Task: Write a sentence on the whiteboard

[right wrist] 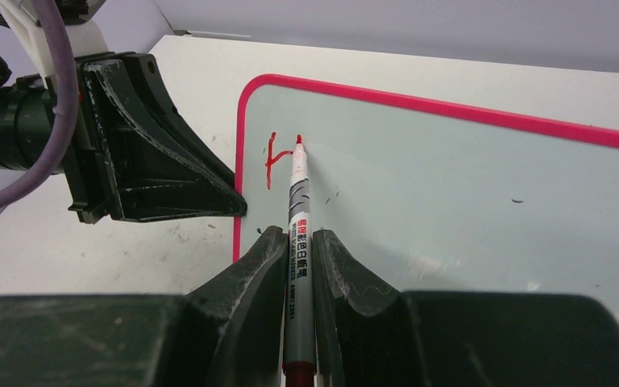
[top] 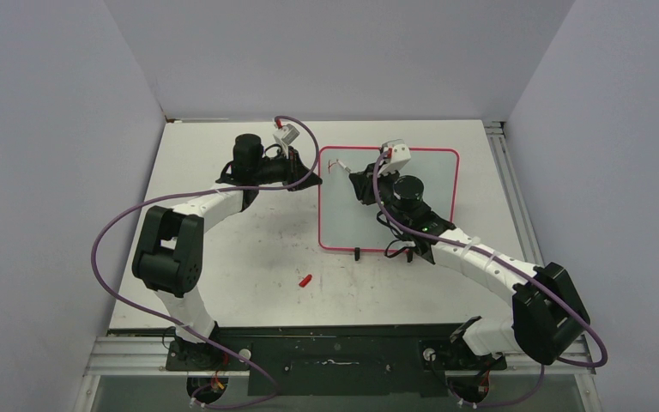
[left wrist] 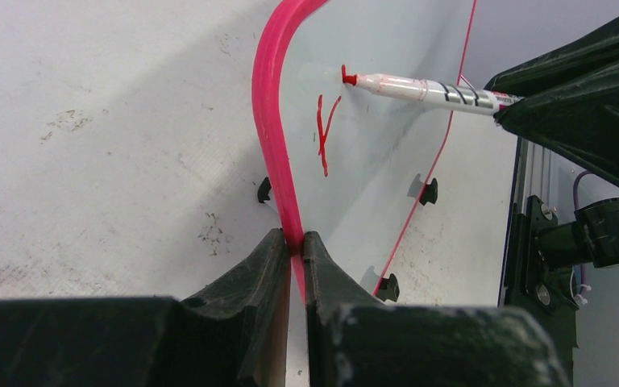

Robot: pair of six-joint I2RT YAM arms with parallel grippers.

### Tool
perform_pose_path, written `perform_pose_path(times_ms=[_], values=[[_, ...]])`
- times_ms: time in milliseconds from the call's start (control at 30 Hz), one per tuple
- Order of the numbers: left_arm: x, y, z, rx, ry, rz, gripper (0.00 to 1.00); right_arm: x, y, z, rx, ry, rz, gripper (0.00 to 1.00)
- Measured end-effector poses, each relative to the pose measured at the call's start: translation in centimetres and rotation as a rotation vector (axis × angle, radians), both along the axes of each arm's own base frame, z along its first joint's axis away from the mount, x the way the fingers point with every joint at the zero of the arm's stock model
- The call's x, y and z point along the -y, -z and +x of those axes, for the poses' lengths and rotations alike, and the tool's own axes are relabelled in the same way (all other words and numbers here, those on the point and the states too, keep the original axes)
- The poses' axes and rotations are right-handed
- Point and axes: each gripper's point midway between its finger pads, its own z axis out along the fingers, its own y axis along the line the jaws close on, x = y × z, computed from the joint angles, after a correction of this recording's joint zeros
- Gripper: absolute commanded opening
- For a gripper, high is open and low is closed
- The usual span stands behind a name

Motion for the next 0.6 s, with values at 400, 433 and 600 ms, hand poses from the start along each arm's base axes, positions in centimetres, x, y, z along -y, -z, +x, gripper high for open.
perform_pose_path(times_ms=[400, 433, 600], values=[[-0.1, 0.1, 0.1, 0.004, -0.009, 0.006, 0.00, 0.3, 2.2, -1.2, -0.047, -0.017, -0.002, 0.05], [-0.1, 0.2, 0.2, 0.004, -0.009, 0.007, 0.00, 0.3, 2.3, -1.3, -0.050, -0.019, -0.003, 0.05], [-0.1, 0.2, 0.2, 0.005, -0.009, 0.007, 0.00, 0.6, 2.8, -1.8, -0.060, -0.024, -0.008, 0.05]])
